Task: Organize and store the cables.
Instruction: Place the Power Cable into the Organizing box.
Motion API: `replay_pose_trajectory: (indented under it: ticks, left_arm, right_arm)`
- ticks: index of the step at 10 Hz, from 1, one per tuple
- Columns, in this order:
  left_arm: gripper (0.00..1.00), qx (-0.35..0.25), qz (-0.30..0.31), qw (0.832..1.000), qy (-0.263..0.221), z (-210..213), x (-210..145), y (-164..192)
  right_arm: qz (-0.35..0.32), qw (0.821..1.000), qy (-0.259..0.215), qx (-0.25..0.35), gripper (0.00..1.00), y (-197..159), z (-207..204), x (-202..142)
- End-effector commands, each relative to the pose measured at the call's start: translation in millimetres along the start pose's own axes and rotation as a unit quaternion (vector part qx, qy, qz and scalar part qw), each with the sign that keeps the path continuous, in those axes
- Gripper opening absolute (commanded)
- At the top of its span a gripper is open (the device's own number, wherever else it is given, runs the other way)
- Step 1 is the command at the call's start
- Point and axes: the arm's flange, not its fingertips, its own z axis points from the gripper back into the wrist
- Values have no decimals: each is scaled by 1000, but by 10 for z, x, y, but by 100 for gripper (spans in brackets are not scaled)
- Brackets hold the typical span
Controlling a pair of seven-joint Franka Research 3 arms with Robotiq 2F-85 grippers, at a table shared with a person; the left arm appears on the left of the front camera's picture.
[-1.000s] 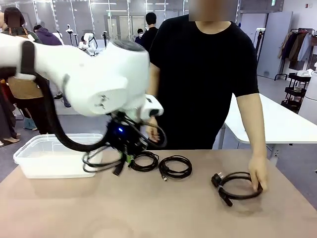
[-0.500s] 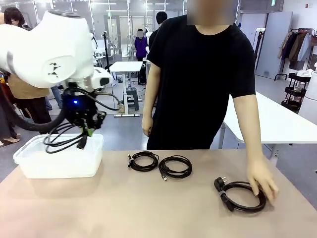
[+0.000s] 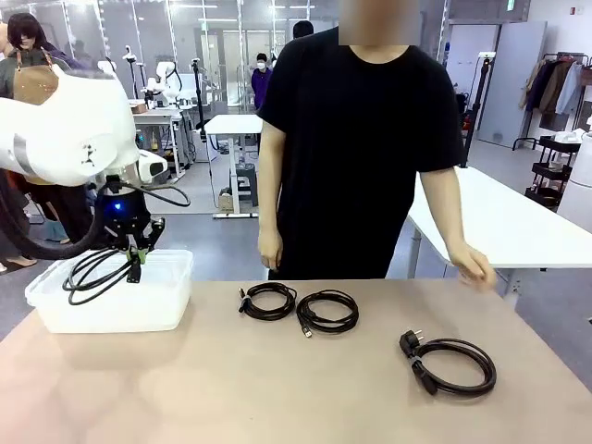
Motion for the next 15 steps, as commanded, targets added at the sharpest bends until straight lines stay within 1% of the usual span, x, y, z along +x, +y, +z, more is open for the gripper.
replay_pose_trajectory:
  ticks: [1,3,4,6,8,9,15]
  left_arm:
    - [18,21,52,998,-19,-132,244,-17]
    - [18,24,83,996,-11,-247,381,125]
    - [18,20,91,996,-4,-263,388,187]
    - [18,-20,104,994,-14,-409,531,201]
    - [18,-26,113,993,-18,-516,647,194]
    - [18,-28,115,993,-23,-572,676,176]
    - [18,-17,114,993,-4,-826,664,129]
  right_arm:
    - [4,1000,-6,2,100,5,15,1]
    - [4,1000,-6,2,100,5,15,1]
    - [4,1000,-6,2,100,5,15,1]
    - [4,1000,-6,2,100,5,15,1]
    - [4,1000,-6,2,100,5,15,1]
    - [4,1000,-6,2,100,5,15,1]
    - [4,1000,-6,2,100,5,15,1]
